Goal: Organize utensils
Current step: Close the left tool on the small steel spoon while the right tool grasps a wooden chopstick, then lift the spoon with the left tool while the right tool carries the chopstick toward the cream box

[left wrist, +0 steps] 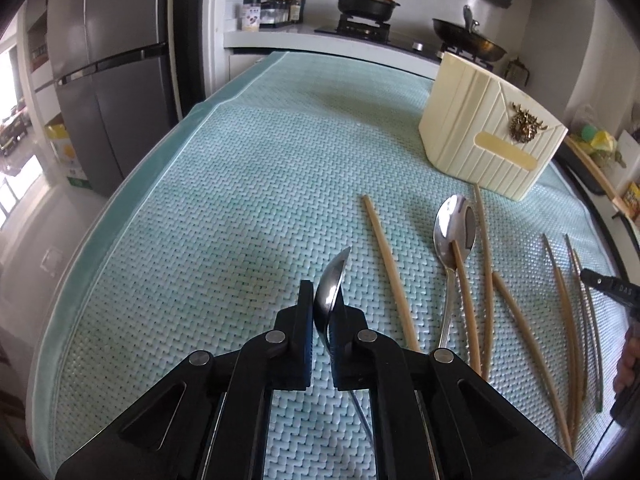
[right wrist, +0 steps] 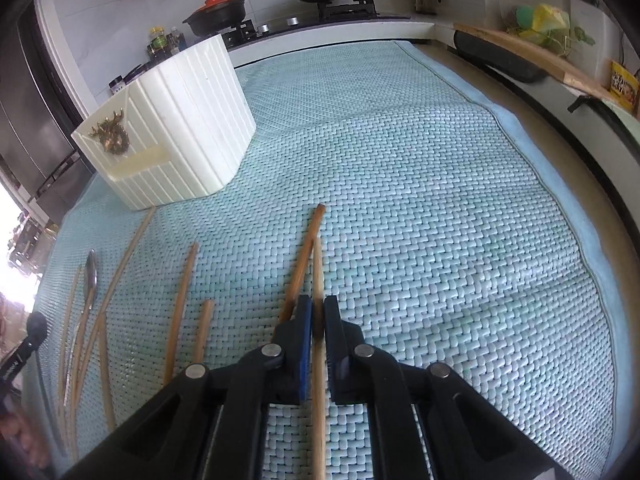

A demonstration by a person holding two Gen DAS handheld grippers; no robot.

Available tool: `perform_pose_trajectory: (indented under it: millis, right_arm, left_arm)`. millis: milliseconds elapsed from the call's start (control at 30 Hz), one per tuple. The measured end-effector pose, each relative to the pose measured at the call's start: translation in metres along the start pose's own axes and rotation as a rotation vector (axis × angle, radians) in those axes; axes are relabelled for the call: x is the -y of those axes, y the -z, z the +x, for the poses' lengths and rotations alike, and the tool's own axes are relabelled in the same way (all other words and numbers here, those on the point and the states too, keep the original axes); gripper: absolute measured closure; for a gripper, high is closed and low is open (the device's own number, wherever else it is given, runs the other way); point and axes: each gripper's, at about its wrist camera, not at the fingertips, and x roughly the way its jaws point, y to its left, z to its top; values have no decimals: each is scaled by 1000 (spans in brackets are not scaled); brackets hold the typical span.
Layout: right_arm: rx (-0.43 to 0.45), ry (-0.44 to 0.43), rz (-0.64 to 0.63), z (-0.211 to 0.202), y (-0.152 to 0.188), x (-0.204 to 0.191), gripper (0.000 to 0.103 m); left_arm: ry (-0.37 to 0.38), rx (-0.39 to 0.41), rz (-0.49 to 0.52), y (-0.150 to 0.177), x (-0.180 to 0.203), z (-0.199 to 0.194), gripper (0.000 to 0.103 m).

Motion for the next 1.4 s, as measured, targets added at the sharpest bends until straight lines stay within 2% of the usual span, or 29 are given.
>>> perform_pose_trajectory:
  millis: [133, 300, 467, 700, 967, 1100, 1400]
  right_arm:
    - [-7, -69, 50, -7, -10, 8, 97]
    - [28, -131, 65, -28, -25, 7, 97]
    - [99, -182, 32, -64, -39, -4, 97]
    - [209, -240, -33, -128, -30, -32, 97]
    - [313, -241, -103, -174, -23, -55, 97]
    - [336, -240, -122, -184, -20, -59, 97]
    - [315, -242, -125, -180, -13, -62, 97]
  left_arm:
    - [11, 27, -14, -3, 1, -11, 99]
    - [36, 70, -21, -11, 2, -30, 99]
    - [64, 125, -16, -14, 6, -57, 99]
    - [97, 199, -3, -23, 8, -91, 99]
    - [169, 240, -46, -27, 1, -110, 98]
    - [156, 257, -45, -27, -1, -115, 99]
    - [125, 283, -47, -25, -1, -117, 99]
